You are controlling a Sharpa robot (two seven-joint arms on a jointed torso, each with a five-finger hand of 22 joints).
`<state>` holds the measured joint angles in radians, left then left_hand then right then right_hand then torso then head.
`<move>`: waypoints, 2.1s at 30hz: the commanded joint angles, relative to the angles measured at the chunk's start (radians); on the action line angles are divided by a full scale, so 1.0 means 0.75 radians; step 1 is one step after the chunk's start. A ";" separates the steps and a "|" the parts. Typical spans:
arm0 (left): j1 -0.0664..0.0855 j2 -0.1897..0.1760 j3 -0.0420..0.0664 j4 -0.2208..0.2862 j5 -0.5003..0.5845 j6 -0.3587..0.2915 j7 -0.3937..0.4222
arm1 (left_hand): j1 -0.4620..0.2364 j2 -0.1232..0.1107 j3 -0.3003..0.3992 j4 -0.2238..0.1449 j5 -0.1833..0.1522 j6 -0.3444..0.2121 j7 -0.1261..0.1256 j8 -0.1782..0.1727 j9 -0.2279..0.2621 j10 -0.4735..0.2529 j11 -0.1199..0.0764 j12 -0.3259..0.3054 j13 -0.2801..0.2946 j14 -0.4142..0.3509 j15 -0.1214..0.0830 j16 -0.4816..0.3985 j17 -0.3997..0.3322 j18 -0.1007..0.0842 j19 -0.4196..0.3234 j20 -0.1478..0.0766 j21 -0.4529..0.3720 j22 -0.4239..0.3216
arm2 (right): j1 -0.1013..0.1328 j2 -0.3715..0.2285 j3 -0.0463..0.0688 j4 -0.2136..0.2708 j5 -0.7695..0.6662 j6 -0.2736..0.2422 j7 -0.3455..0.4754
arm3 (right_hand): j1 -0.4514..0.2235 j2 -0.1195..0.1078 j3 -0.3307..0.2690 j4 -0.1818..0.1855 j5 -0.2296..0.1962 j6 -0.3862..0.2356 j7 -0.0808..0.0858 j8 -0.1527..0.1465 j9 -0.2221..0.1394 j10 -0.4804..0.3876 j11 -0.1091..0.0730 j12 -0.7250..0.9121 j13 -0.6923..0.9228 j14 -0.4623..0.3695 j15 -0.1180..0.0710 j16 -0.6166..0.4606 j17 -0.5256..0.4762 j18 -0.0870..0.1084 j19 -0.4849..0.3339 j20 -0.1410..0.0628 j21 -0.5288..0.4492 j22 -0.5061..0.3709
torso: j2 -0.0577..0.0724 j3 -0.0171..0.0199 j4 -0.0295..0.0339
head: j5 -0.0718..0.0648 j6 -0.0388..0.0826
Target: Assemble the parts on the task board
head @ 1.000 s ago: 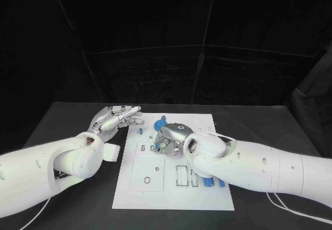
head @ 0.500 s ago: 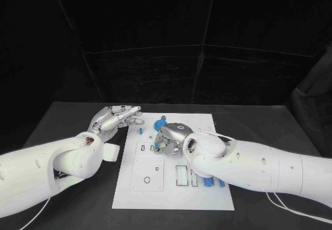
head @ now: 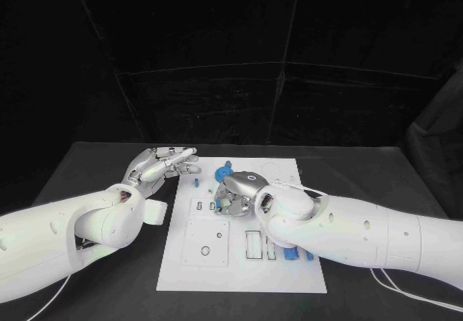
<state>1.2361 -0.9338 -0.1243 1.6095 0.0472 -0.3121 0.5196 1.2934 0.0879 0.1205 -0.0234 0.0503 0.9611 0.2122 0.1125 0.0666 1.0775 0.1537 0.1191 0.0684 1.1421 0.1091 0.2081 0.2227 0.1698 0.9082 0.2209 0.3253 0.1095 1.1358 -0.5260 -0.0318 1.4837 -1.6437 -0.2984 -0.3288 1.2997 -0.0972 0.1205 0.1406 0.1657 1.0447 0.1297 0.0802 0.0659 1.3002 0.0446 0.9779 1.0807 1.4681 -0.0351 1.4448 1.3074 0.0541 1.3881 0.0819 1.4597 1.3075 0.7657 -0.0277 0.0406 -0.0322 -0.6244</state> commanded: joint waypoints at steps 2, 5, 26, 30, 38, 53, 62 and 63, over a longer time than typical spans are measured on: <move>0.002 0.001 0.001 0.001 0.000 0.019 -0.001 | -0.003 -0.006 0.006 0.001 0.007 0.009 0.001 -0.007 -0.001 0.004 0.001 -0.001 0.000 0.002 -0.005 -0.005 0.002 0.020 0.010 -0.001 -0.005 -0.001 | -0.005 -0.001 -0.006 -0.006 -0.003 0.024 -0.029 | -0.017 -0.012 -0.015 0.014 0.019 -0.020 0.001 -0.009 0.001 -0.019 0.000 -0.021 -0.021 0.067 0.012 -0.011 0.011 0.008 -0.012 0.006 -0.009 -0.004 | 0.000 0.0000 -0.0009 | -0.002 0.000; 0.002 0.001 0.001 0.000 0.000 0.020 -0.003 | -0.007 -0.008 0.011 0.000 0.007 0.008 0.003 -0.009 -0.002 0.003 0.002 -0.004 -0.001 0.003 -0.005 -0.007 0.003 0.019 0.010 -0.001 -0.006 -0.003 | -0.005 -0.003 -0.006 -0.003 -0.003 -0.021 -0.039 | -0.033 -0.023 -0.036 0.032 0.019 -0.040 0.006 -0.014 0.000 -0.031 0.005 -0.037 -0.039 0.066 0.016 -0.016 0.006 0.009 -0.015 0.009 -0.013 -0.009 | 0.000 -0.0001 -0.0006 | -0.002 -0.001; 0.018 -0.011 0.002 -0.028 -0.416 0.089 -0.392 | -0.205 -0.100 -0.005 0.080 0.008 0.186 -0.121 0.035 0.019 0.353 -0.143 0.101 0.086 0.517 -0.182 0.939 0.855 0.016 0.460 -0.182 0.342 0.161 | 0.056 -0.283 -0.001 0.228 0.507 -0.307 0.480 | 0.056 -0.006 -0.201 0.123 0.111 -0.147 0.033 -0.011 0.001 -0.088 0.029 -0.053 -0.093 0.037 0.036 -0.094 -0.103 0.037 -0.106 0.029 -0.087 -0.139 | -0.012 0.0069 -0.0024 | 0.014 0.003; 0.053 0.002 0.002 -0.042 -0.679 0.220 -0.690 | -0.266 -0.099 -0.080 0.151 0.011 0.209 -0.137 0.052 0.035 0.410 -0.175 0.211 0.201 0.527 -0.205 1.401 1.319 0.010 0.499 -0.209 0.487 0.254 | 0.114 -0.384 0.000 0.247 0.702 -0.271 0.535 | 0.069 0.001 -0.207 0.118 0.116 -0.150 0.034 -0.010 0.001 -0.097 0.030 -0.060 -0.103 0.035 0.037 -0.101 -0.110 0.040 -0.115 0.030 -0.095 -0.152 | -0.026 0.0130 -0.0063 | 0.024 -0.005; 0.125 0.085 0.002 -0.089 -1.077 0.467 -1.182 | -0.259 -0.058 -0.302 0.290 0.013 0.141 -0.163 0.228 0.133 0.211 -0.181 0.682 0.643 0.533 -0.218 1.699 1.655 -0.072 0.609 -0.224 1.124 1.027 | 0.168 -0.528 0.001 0.229 0.838 -0.251 0.535 | 0.083 0.016 -0.219 0.112 0.137 -0.148 0.032 -0.006 0.003 -0.105 0.028 -0.069 -0.118 0.029 0.035 -0.125 -0.141 0.044 -0.128 0.029 -0.110 -0.175 | -0.051 0.0299 -0.0123 | 0.045 -0.027; 0.212 0.329 -0.048 -0.259 -1.248 0.586 -1.488 | -0.229 -0.018 -0.433 0.380 0.000 0.070 -0.200 0.493 0.311 0.212 -0.219 1.114 1.036 0.570 -0.247 1.812 1.791 -0.136 0.749 -0.254 1.371 1.432 | 0.179 -0.567 0.001 0.200 0.862 -0.242 0.448 | 0.086 0.028 -0.277 0.121 0.215 -0.145 0.028 0.003 0.003 -0.123 0.024 -0.106 -0.173 0.016 0.031 -0.186 -0.211 0.058 -0.167 0.024 -0.158 -0.246 | -0.069 0.0430 -0.0131 | 0.053 -0.039; 0.232 0.434 -0.080 -0.348 -1.278 0.627 -1.512 | -0.233 -0.006 -0.464 0.394 0.000 0.040 -0.206 0.558 0.362 0.227 -0.224 1.180 1.100 0.572 -0.251 1.817 1.797 -0.143 0.759 -0.258 1.401 1.481 | 0.180 -0.564 0.001 0.194 0.850 -0.227 0.416 | 0.086 0.029 -0.299 0.128 0.251 -0.144 0.027 0.006 0.003 -0.126 0.023 -0.116 -0.190 0.015 0.029 -0.204 -0.228 0.062 -0.177 0.023 -0.173 -0.267 | -0.065 0.0406 -0.0109 | 0.054 -0.044; 0.234 0.443 -0.084 -0.354 -1.280 0.630 -1.512 | -0.233 -0.006 -0.464 0.394 0.000 0.040 -0.206 0.558 0.362 0.227 -0.224 1.180 1.100 0.572 -0.251 1.817 1.797 -0.143 0.759 -0.258 1.401 1.481 | 0.180 -0.563 0.001 0.192 0.848 -0.225 0.414 | 0.087 0.029 -0.301 0.129 0.255 -0.144 0.026 0.006 0.003 -0.127 0.022 -0.117 -0.192 0.015 0.029 -0.206 -0.230 0.062 -0.178 0.023 -0.175 -0.269 | -0.066 0.0395 -0.0106 | 0.054 -0.045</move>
<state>1.4086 -0.6060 -0.1864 1.3490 -0.8817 0.1234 -0.5853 1.1183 0.0764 -0.2232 0.2729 0.0529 1.0002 0.0587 0.5277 0.3371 1.2421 -0.0144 0.9980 0.8924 1.4653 -0.0717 1.5644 1.3079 0.0765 1.4591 0.0287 1.3728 1.2193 1.2684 -0.9497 -0.0316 1.6278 -1.0094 -0.4801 -0.0011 1.3581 -0.0812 -0.0999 0.2396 0.3551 0.9380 0.1536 0.0810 0.0671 1.2128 0.0606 0.8931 0.9374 1.4686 -0.0143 1.2942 1.1358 0.0855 1.2596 0.1001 1.3329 1.1062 0.7156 0.0044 0.0319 0.0091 -0.6567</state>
